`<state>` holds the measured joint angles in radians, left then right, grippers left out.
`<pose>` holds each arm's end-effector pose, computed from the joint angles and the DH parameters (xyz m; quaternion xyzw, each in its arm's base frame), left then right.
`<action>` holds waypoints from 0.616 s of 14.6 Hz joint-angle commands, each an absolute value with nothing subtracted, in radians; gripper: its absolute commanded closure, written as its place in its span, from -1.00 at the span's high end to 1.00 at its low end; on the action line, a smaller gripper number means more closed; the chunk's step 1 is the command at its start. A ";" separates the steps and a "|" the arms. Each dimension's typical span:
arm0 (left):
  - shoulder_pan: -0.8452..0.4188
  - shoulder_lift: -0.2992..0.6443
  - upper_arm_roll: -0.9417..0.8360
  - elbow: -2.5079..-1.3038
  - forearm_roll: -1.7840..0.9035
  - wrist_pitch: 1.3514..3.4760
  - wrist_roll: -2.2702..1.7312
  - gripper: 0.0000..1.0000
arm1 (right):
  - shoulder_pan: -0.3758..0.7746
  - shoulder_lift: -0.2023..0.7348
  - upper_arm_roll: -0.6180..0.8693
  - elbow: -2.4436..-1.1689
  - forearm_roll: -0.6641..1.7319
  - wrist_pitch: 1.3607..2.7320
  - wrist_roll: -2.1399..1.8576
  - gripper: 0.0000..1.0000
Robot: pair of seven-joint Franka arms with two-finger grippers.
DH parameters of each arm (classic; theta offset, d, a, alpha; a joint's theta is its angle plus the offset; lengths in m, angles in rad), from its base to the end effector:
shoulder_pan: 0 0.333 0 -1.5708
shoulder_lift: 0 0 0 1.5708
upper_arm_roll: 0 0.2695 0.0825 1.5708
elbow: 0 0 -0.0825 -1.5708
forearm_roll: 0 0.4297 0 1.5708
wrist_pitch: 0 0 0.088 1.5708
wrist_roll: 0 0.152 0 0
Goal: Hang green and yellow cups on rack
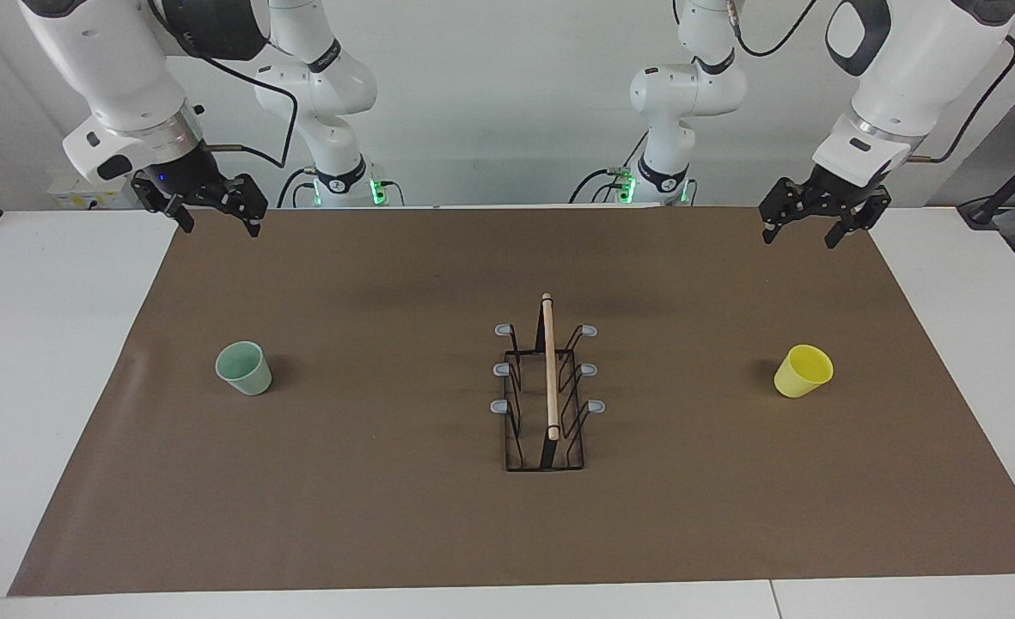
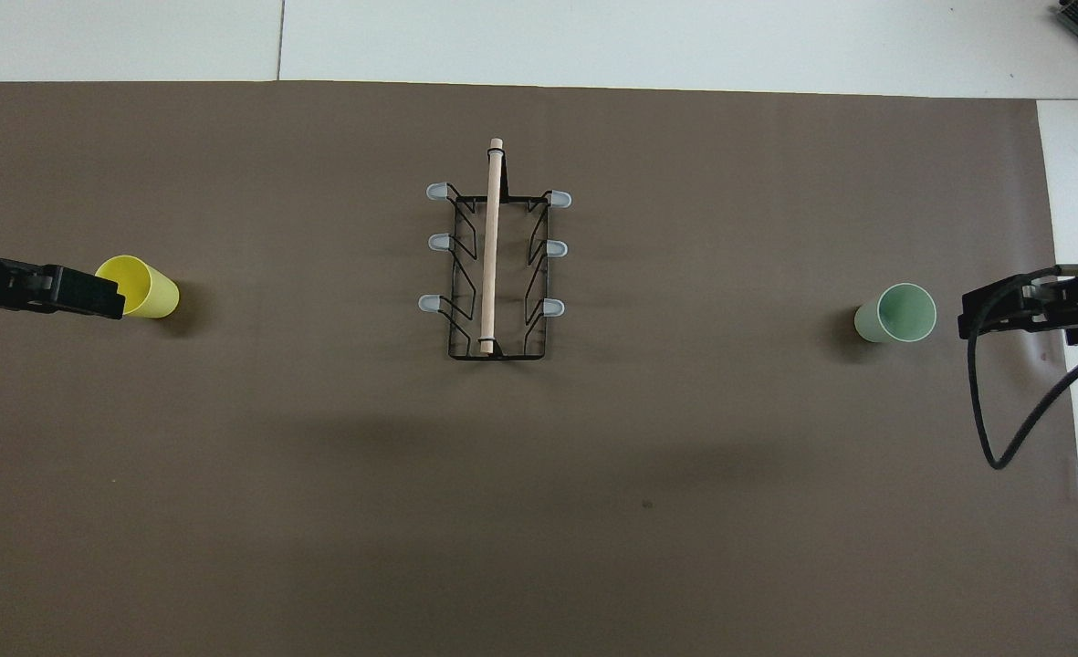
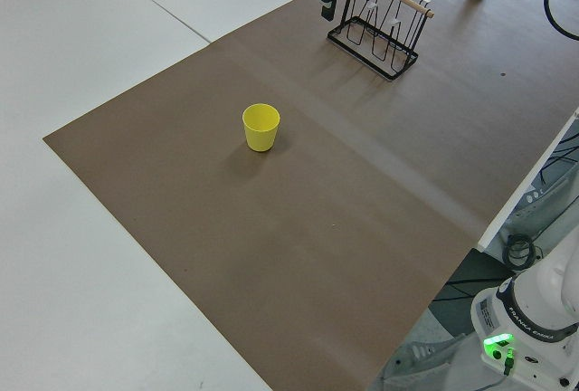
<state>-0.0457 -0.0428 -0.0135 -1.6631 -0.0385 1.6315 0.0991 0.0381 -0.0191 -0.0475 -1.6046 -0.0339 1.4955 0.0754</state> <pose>0.5925 -0.0409 0.5160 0.9968 -0.0780 0.0060 0.0188 0.5821 -0.0110 0.5210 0.9979 -0.0428 -0.0444 0.0180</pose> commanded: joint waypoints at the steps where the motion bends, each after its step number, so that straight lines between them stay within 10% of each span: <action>1: -0.049 -0.071 -0.011 -1.681 -0.025 1.617 0.107 1.00 | 0.035 -0.029 -0.044 -1.621 -0.014 1.506 0.066 1.00; 9: -0.023 -0.080 0.002 -1.689 -0.025 1.614 0.110 1.00 | 0.025 -0.037 -0.046 -1.618 -0.014 1.494 0.058 1.00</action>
<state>-0.0390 -0.0541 -0.0002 -1.6631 -0.0364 1.6111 0.0991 0.0380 -0.0194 -0.0471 -1.6063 -0.0329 1.4949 0.0754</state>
